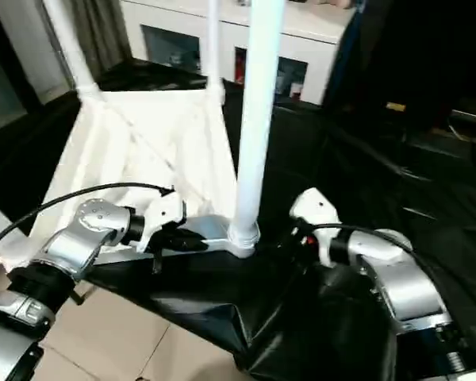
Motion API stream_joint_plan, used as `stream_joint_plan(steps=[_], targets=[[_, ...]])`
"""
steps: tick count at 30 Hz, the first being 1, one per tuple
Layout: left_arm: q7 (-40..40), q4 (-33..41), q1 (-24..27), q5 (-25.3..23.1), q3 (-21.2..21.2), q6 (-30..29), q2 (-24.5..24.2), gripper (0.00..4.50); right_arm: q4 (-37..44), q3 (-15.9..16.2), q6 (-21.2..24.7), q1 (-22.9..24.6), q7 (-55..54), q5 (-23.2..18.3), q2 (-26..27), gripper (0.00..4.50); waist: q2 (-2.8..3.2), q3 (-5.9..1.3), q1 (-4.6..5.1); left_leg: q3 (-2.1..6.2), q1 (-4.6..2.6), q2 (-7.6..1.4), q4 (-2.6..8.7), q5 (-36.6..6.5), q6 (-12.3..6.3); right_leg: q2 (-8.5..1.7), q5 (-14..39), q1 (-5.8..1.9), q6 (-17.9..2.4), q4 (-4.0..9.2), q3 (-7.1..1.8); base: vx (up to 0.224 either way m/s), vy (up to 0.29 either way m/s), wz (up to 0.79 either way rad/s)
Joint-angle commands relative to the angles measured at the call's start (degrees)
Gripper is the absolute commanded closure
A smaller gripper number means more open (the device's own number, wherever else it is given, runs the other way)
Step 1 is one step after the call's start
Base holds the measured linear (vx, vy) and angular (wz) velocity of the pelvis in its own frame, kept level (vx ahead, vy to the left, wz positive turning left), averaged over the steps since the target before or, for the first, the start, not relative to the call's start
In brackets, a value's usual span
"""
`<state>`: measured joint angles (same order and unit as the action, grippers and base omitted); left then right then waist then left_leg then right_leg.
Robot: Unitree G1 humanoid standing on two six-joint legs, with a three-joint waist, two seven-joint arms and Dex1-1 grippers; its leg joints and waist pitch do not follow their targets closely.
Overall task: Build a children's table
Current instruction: Rotate leg to tighten
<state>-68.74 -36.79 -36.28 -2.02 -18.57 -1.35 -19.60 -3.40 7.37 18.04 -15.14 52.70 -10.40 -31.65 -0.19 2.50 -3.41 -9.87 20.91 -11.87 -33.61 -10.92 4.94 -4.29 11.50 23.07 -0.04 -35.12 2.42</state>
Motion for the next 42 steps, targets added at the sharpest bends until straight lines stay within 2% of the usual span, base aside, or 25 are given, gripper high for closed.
stream_joint_plan(steps=[1,5,8,12,16,17,26,33,37,40,41,42], targets=[[-2.24,2.60,0.71,1.86,-0.72,0.43,0.75,4.50,-0.53,1.24,-0.66,0.18,-0.36,0.77,0.69,0.08,-0.35,-3.63,-0.05,-0.21,-0.33,-1.04,3.21,-5.61,-4.69,-2.90,-2.65,-3.64,-15.59,3.08,-2.09,0.000,0.000,0.00],[-2.57,3.37,0.97,1.84,-0.85,0.11,0.97,4.50,-2.40,2.05,-1.20,-0.48,-1.30,1.86,2.96,0.08,-0.23,-3.66,-0.10,-0.24,-0.42,-1.09,3.18,-5.40,-4.85,-2.91,-2.75,-3.48,-15.92,3.01,-2.04,0.000,0.000,0.00],[-2.57,3.52,1.14,1.65,-0.89,0.02,1.16,4.50,-5.31,2.55,-2.02,-1.82,-2.95,1.88,5.05,0.08,-0.16,-3.64,-0.11,-0.27,-0.49,-1.07,3.20,-5.98,-4.28,-2.88,-2.26,-3.41,-16.07,3.03,-2.01,0.000,0.000,0.00],[-2.36,3.66,1.28,1.67,-0.72,-0.28,1.34,4.50,-6.08,2.56,-1.88,-2.06,-2.53,1.03,6.16,0.08,-0.21,-3.59,-0.12,-0.25,-0.43,-1.02,3.23,-6.51,-3.97,-2.90,-1.52,-3.54,-15.63,3.06,-2.02,0.000,0.000,0.00],[-2.40,3.81,1.41,1.59,-0.64,-0.49,1.30,4.50,-6.60,2.40,-2.00,-2.16,-2.28,0.74,7.01,0.08,-0.26,-3.73,-0.16,-0.23,-0.35,-0.95,3.10,-5.36,-4.35,-2.91,-3.04,-3.65,-15.66,2.84,-2.02,0.000,0.000,0.00],[-2.39,3.86,1.47,1.58,-0.63,-0.52,1.27,4.50,-6.73,2.40,-2.11,-2.18,-2.25,0.82,7.14,0.34,-0.23,-3.71,-0.16,-0.23,-0.34,-0.96,3.11,-5.38,-4.38,-2.92,-2.95,-3.63,-15.67,2.87,-2.02,0.000,0.000,0.00],[-2.60,4.06,1.88,1.58,-0.68,-0.90,0.98,4.50,-7.33,2.21,-2.48,-2.26,-1.66,0.16,7.90,0.93,-0.27,-3.77,-0.15,-0.24,-0.36,-0.96,3.06,-5.25,-4.54,-2.88,-3.04,-3.66,-15.71,2.80,-2.00,0.000,0.000,0.00],[-2.61,4.29,2.11,1.51,-0.75,-1.13,0.87,4.50,-7.44,2.21,-2.57,-2.01,-1.52,0.18,8.13,1.64,-0.28,-3.81,-0.18,-0.22,-0.34,-0.93,3.01,-4.90,-4.67,-2.91,-3.42,-3.71,-15.79,2.73,-1.98,0.000,0.000,0.00],[-2.64,4.61,2.36,1.60,-0.72,-1.62,0.78,4.50,-7.66,2.11,-2.75,-1.74,-1.57,0.15,8.35,1.72,-0.25,-3.80,-0.11,-0.24,-0.35,-0.93,3.00,-4.97,-4.69,-2.87,-3.30,-3.68,-15.83,2.72,-1.97,0.000,0.000,0.00],[1.74,2.30,1.55,0.71,0.19,-3.26,2.28,4.50,-10.10,0.00,-3.37,-1.77,-7.64,1.14,10.76,1.74,-0.28,-3.73,-0.03,-0.30,-0.35,-0.91,3.00,-5.26,-4.55,-2.90,-2.59,-3.57,-15.92,2.80,-2.00,0.000,0.000,0.00],[3.64,1.27,1.11,0.30,0.55,-3.68,2.94,4.50,-11.22,-0.71,-3.75,-1.94,-10.27,1.82,11.72,1.75,-0.25,-3.63,0.02,-0.30,-0.33,-0.94,3.07,-5.63,-4.27,-2.92,-1.77,-3.48,-15.80,2.90,-1.99,0.000,0.000,0.00],[3.64,1.27,1.11,0.30,0.55,-3.68,2.94,4.50,-11.22,-0.71,-3.75,-1.94,-10.27,1.82,11.72,1.75,-0.30,-3.39,0.19,-0.32,-0.37,-0.80,3.25,-7.29,-3.30,-2.88,1.96,-3.35,-15.11,3.38,-1.89,0.000,0.000,0.00]])
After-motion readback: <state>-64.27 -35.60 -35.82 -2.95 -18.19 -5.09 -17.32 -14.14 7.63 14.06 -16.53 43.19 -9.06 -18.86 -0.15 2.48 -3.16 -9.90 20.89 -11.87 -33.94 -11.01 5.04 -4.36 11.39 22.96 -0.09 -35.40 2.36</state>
